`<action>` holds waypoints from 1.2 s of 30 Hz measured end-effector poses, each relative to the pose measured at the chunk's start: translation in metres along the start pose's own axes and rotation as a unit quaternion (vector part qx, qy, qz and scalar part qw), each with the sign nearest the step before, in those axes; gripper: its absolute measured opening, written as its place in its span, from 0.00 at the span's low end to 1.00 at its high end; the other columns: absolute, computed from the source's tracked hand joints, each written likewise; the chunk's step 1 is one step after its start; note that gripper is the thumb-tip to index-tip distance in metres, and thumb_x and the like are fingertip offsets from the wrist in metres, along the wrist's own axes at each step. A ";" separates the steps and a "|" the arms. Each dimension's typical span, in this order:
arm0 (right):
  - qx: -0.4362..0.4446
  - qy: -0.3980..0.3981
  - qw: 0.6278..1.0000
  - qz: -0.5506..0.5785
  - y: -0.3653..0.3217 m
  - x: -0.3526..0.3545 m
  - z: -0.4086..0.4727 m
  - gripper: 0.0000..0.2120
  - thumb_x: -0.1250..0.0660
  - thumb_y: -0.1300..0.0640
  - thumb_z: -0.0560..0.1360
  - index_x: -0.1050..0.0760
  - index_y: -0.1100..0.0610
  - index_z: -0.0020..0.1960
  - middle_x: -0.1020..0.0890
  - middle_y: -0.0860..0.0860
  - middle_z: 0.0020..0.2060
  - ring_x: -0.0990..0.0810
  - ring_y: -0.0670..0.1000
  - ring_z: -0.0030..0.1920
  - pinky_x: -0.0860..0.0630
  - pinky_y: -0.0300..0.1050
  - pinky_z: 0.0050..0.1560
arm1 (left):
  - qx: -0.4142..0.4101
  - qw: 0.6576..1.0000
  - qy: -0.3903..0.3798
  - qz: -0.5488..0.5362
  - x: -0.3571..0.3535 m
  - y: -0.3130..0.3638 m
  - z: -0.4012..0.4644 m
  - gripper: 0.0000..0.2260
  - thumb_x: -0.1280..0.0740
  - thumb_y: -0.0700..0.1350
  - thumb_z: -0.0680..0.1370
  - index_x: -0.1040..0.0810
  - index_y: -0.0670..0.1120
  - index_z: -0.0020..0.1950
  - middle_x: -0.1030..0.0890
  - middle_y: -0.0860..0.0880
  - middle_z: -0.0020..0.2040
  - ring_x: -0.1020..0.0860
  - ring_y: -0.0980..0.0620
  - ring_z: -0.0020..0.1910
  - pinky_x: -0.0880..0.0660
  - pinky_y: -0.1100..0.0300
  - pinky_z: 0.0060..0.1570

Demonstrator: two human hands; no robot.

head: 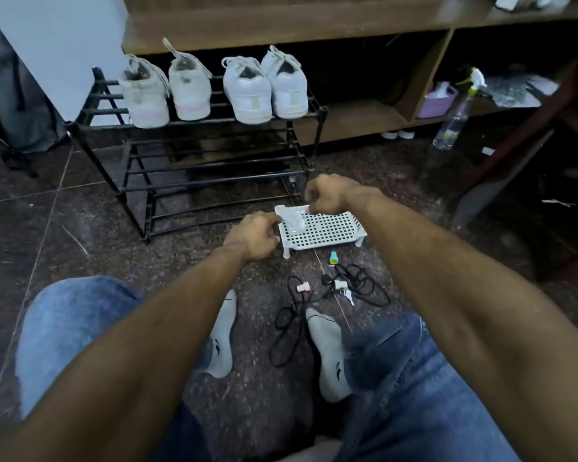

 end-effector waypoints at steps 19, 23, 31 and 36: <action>-0.067 -0.194 0.974 0.097 0.072 -0.247 0.035 0.09 0.35 0.57 0.74 0.20 0.52 0.51 0.19 0.52 0.59 0.20 0.58 0.55 0.23 0.47 0.56 | 0.138 0.965 -0.224 0.011 -0.199 -0.085 0.002 0.13 0.38 0.48 0.79 0.23 0.46 0.61 0.21 0.43 0.59 0.23 0.41 0.56 0.25 0.53 0.56; -0.074 -0.214 0.972 0.059 0.076 -0.294 0.041 0.15 0.34 0.53 0.74 0.26 0.48 0.60 0.20 0.52 0.58 0.20 0.58 0.56 0.23 0.49 0.56 | 0.169 0.952 -0.250 -0.045 -0.236 -0.102 0.004 0.14 0.37 0.45 0.78 0.23 0.49 0.63 0.22 0.42 0.62 0.24 0.40 0.60 0.25 0.50 0.59; -0.030 -0.169 0.985 -0.012 0.059 -0.350 0.043 0.21 0.38 0.55 0.77 0.36 0.55 0.68 0.19 0.58 0.55 0.19 0.62 0.53 0.25 0.52 0.50 | 0.225 0.927 -0.277 -0.116 -0.278 -0.121 -0.002 0.20 0.37 0.51 0.73 0.22 0.46 0.62 0.21 0.43 0.61 0.23 0.41 0.61 0.26 0.49 0.60; -0.082 -0.207 0.970 0.095 0.064 -0.341 0.028 0.13 0.33 0.52 0.72 0.24 0.52 0.56 0.18 0.56 0.53 0.20 0.60 0.54 0.25 0.47 0.50 | 0.218 0.934 -0.251 -0.133 -0.271 -0.115 -0.002 0.21 0.40 0.52 0.69 0.21 0.48 0.58 0.19 0.43 0.58 0.22 0.41 0.59 0.25 0.49 0.58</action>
Point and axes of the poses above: each hand's wrist, its own z-axis towards the middle knuckle, its own x-axis out of the back of the hand, y = z × x, the point moved 6 cm from there along z, towards the middle knuckle
